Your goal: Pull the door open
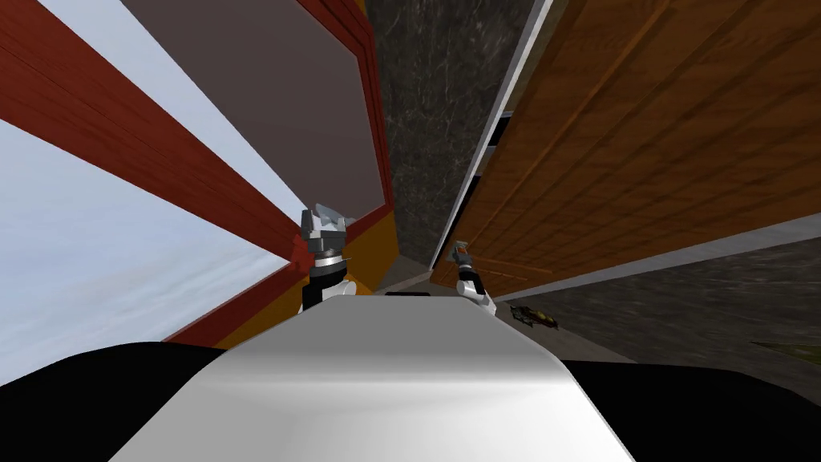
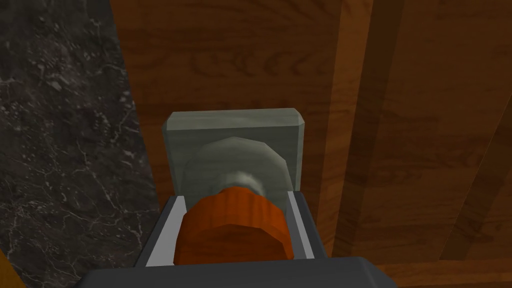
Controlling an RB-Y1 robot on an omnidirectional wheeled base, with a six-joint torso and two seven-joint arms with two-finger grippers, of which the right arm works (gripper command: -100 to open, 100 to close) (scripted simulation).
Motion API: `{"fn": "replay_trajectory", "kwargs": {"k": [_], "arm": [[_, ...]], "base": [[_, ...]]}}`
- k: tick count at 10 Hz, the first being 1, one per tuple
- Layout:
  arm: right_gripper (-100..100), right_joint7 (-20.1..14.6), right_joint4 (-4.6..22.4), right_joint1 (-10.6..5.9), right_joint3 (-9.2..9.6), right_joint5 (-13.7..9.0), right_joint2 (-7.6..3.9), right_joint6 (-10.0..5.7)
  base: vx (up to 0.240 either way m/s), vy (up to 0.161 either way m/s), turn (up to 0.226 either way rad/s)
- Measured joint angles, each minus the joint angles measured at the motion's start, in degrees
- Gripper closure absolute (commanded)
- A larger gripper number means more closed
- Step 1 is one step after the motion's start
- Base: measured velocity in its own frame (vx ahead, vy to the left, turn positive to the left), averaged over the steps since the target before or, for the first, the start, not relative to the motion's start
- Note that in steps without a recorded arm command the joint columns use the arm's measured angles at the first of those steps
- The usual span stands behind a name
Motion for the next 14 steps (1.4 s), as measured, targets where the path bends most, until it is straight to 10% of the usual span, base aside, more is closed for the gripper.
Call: {"fn": "replay_trajectory", "kwargs": {"k": [14], "arm": [[100, -8.04, -0.86, 4.08, 4.37, -0.07, -8.82, -3.97]], "base": [[-0.203, -0.041, 0.143]]}}
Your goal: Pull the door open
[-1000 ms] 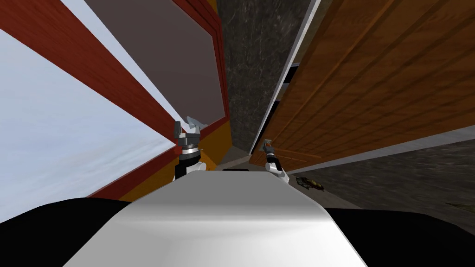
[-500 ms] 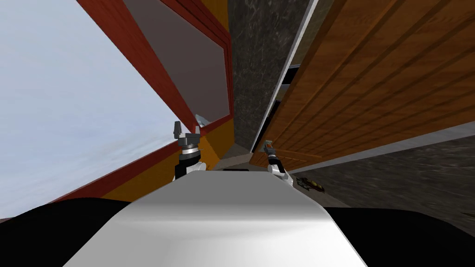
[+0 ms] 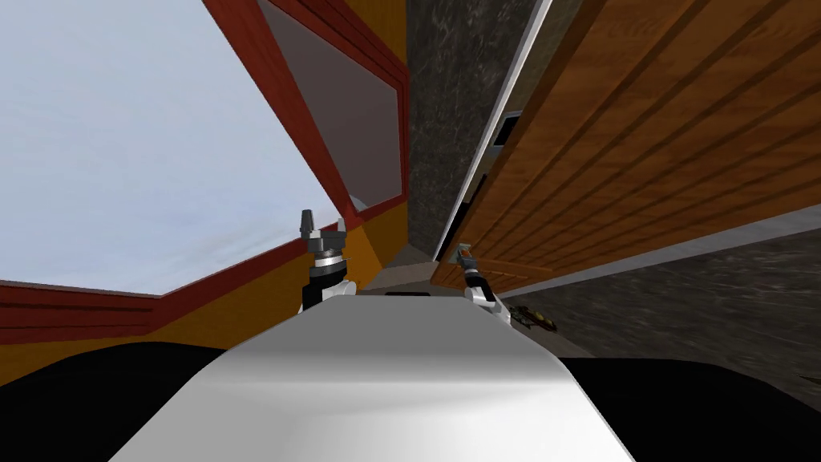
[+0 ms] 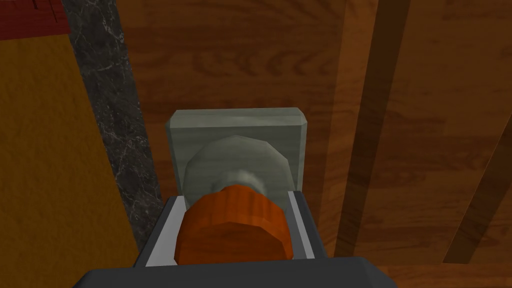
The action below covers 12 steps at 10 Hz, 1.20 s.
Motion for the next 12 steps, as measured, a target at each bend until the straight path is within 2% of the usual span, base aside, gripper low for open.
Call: {"fn": "replay_trajectory", "kwargs": {"k": [5, 7, 8, 9, 12], "arm": [[100, -3.69, -0.78, 1.90, 2.57, 0.99, -3.58, -2.37], [100, -4.97, -0.83, 2.57, 3.69, 1.40, -4.71, -3.32], [100, -5.10, -0.74, 2.71, 3.95, 1.47, -4.70, -3.33], [100, -5.44, -0.78, 2.89, 4.15, 1.53, -5.18, -3.58], [100, -7.17, -0.98, 3.71, 5.15, 1.90, -7.19, -5.44]], "base": [[-0.237, -0.066, 0.121], [-0.147, -0.052, 0.075], [-0.148, -0.036, 0.112], [-0.221, -0.081, 0.145], [-0.232, -0.070, 0.158]]}}
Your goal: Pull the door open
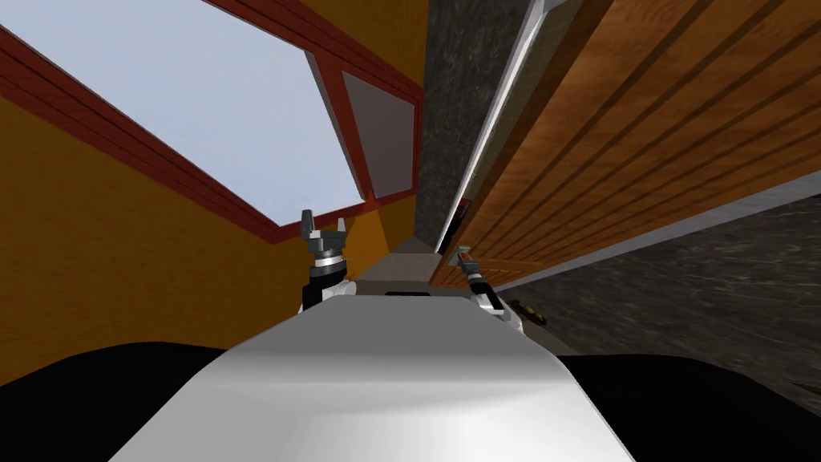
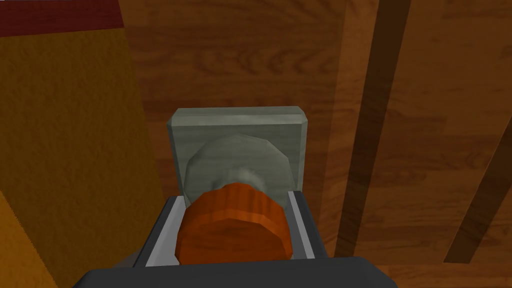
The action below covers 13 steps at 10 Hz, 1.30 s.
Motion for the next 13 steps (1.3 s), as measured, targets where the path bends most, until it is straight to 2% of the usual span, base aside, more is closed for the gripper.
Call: {"fn": "replay_trajectory", "kwargs": {"k": [5, 7, 13], "arm": [[100, -2.88, 0.00, 1.45, 2.02, 0.65, -3.15, -2.72], [100, -3.35, 0.08, 1.95, 2.43, 0.87, -3.61, -3.09], [100, -6.77, 0.89, 3.17, 4.03, 2.11, -7.01, -7.27]], "base": [[-0.193, -0.063, 0.094], [-0.147, -0.060, 0.131], [-0.202, -0.070, 0.122]]}}
